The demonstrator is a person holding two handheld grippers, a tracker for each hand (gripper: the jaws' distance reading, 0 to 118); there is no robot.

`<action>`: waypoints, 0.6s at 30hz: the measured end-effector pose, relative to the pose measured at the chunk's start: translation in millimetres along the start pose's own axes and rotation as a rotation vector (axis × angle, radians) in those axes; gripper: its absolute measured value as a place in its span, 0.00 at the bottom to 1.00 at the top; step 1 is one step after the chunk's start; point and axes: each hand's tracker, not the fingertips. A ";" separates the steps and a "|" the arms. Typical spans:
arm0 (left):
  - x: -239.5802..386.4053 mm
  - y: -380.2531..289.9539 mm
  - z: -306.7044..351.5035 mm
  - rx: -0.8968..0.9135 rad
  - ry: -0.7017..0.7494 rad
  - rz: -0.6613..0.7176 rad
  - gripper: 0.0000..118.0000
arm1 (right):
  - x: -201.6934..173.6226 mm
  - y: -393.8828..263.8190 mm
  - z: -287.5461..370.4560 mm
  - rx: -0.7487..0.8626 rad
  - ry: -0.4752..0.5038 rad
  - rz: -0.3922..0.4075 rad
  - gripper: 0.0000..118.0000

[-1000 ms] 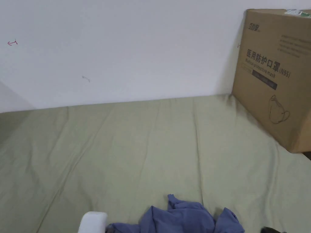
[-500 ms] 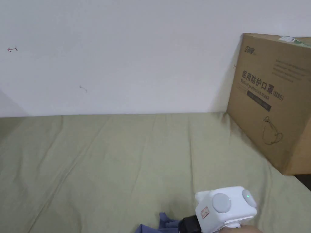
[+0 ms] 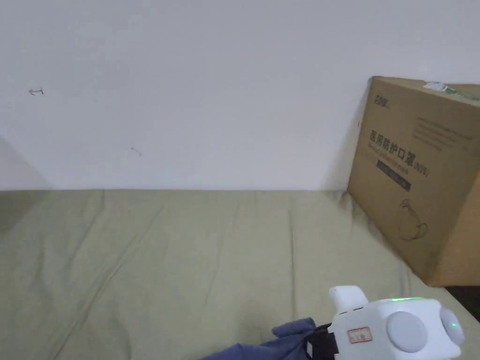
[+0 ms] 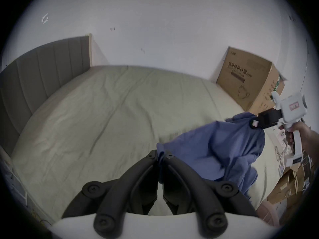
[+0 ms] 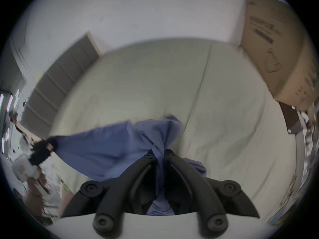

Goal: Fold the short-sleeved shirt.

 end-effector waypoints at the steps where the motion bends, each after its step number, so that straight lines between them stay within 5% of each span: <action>1: -0.8 9.9 11.8 0.034 0.002 -0.004 0.03 | 2.2 0.7 26.6 0.046 0.024 -0.024 0.06; 7: -1.8 84.0 77.7 0.204 -0.036 -0.037 0.03 | -12.4 6.4 149.0 0.244 0.057 0.051 0.06; 13: 12.8 163.5 139.1 0.337 -0.115 -0.013 0.03 | -37.9 31.6 240.3 0.400 0.007 0.134 0.06; 18: 30.9 226.8 167.0 0.447 -0.051 -0.127 0.03 | -45.2 66.1 282.4 0.474 -0.054 0.140 0.06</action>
